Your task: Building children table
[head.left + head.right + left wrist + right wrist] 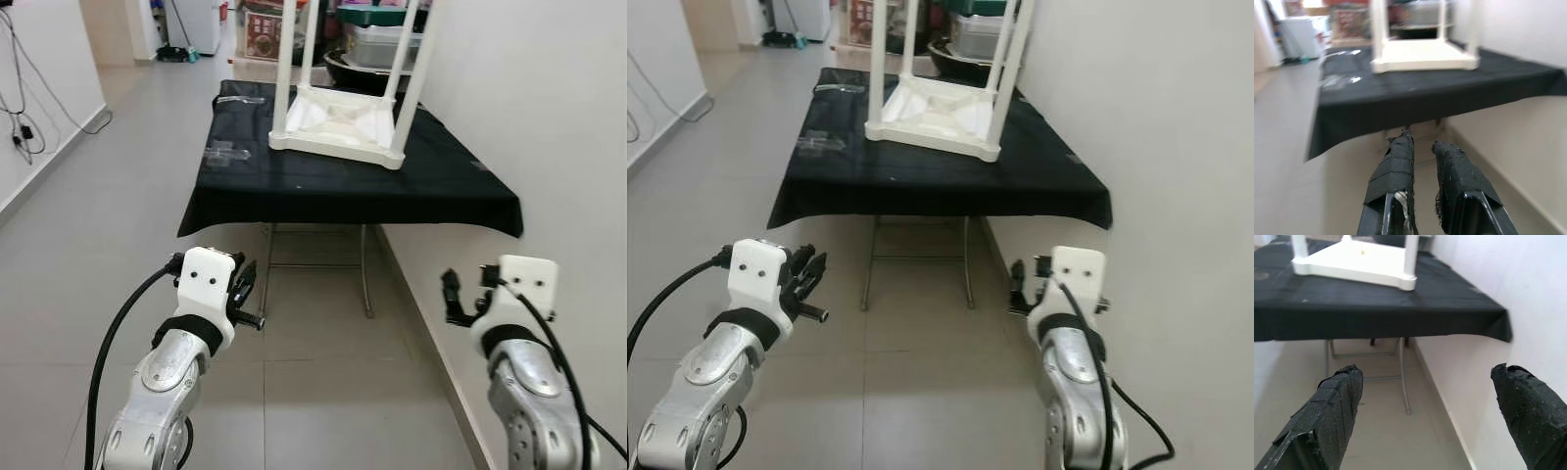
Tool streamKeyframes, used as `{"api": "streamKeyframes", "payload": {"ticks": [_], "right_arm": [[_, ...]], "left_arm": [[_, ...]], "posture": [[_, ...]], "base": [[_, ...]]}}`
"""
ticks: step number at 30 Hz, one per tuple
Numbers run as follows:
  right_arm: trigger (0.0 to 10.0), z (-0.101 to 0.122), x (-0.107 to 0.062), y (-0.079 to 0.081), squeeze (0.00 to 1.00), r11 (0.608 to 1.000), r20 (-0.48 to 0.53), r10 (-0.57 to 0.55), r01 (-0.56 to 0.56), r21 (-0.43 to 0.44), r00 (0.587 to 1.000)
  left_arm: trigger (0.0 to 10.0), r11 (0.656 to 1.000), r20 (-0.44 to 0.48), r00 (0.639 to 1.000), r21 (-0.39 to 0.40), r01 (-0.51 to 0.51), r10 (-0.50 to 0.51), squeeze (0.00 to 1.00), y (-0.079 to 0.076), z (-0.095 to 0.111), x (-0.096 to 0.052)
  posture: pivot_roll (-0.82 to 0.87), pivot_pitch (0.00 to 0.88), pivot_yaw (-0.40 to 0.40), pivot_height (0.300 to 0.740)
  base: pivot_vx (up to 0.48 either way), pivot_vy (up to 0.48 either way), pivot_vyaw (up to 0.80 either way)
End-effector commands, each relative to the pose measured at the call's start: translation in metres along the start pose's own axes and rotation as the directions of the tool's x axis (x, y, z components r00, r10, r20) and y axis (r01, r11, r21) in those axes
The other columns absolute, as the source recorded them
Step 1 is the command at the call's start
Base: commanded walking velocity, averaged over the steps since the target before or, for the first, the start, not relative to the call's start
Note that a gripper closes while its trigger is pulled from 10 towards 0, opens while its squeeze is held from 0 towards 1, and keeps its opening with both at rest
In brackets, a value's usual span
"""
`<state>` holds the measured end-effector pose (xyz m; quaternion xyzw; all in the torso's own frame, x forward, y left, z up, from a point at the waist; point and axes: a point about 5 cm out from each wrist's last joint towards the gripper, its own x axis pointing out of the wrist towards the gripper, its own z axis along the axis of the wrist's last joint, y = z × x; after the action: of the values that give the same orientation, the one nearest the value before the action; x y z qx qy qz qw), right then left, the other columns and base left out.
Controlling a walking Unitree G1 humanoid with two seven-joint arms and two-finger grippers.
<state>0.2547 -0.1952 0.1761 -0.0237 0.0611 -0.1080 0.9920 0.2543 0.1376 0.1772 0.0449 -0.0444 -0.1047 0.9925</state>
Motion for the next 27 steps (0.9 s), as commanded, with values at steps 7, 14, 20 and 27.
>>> {"api": "streamKeyframes", "payload": {"ticks": [7,14,20,27], "right_arm": [[10.0,-0.0014,-0.0019,0.0002,0.00,1.000,-0.014,0.000,0.000,-0.005,1.000],[10.0,-0.0044,-0.0061,0.0001,0.00,1.000,-0.029,0.001,-0.001,-0.002,1.000],[10.0,-0.0070,-0.0071,0.0010,0.00,1.000,-0.042,0.012,-0.012,-0.009,0.999],[10.0,-0.0089,-0.0065,0.0012,0.00,1.000,-0.054,0.018,-0.018,-0.010,0.998]], "left_arm": [[10.0,1.000,-0.013,1.000,0.018,0.009,-0.009,0.00,0.0001,-0.0033,0.0032],[10.0,1.000,-0.018,1.000,0.021,0.013,-0.013,0.00,0.0000,-0.0051,0.0012],[10.0,1.000,-0.027,0.999,0.015,0.019,-0.019,0.00,-0.0040,-0.0079,0.0002],[10.0,1.000,-0.035,0.999,0.015,0.022,-0.022,0.00,-0.0028,-0.0096,0.0003]], "posture": [[0.05,0.000,-0.133,0.740],[0.04,0.000,-0.131,0.740],[0.04,0.000,-0.135,0.740],[0.04,0.000,-0.127,0.740]], "base": [[0.000,0.000,0.00],[0.000,0.000,0.00],[0.000,0.000,0.00],[0.000,0.000,0.00]]}}
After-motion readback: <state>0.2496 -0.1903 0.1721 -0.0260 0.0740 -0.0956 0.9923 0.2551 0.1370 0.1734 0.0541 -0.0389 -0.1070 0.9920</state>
